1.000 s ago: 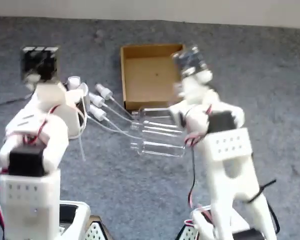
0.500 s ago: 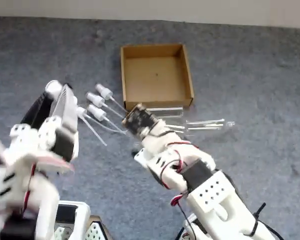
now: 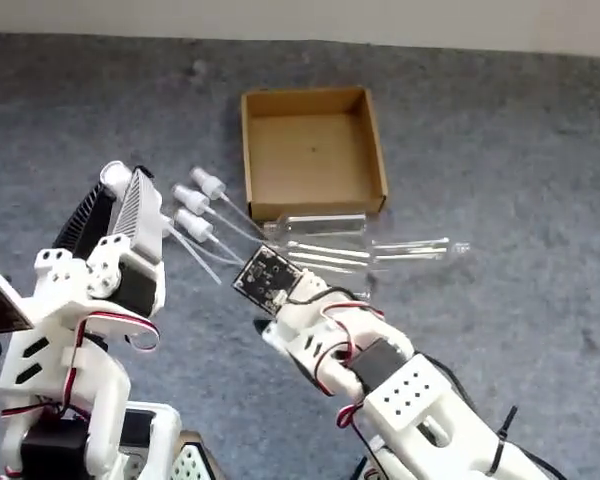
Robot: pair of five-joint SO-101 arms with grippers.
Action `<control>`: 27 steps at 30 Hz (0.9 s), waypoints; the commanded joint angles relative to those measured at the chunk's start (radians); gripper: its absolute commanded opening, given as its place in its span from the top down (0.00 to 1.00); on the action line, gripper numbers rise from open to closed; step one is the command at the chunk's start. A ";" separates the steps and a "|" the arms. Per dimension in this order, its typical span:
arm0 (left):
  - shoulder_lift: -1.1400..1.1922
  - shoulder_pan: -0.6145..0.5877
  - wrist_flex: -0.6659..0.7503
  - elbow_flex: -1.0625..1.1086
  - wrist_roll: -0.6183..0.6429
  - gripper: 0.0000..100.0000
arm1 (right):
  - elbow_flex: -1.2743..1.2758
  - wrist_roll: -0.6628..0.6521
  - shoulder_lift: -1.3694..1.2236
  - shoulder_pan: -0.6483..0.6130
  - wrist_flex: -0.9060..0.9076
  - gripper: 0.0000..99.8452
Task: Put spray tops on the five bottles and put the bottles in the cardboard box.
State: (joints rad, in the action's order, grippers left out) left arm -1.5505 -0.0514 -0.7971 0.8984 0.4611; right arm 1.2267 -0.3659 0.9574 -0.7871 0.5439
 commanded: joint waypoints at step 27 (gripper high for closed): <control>-0.271 0.085 0.163 0.237 0.003 0.99 | 0.038 0.104 0.028 -0.064 -0.196 1.00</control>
State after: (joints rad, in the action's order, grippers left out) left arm -1.8098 0.0115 -0.6590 1.1377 0.4611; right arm 1.2789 -0.2754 0.9605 -0.8853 0.3721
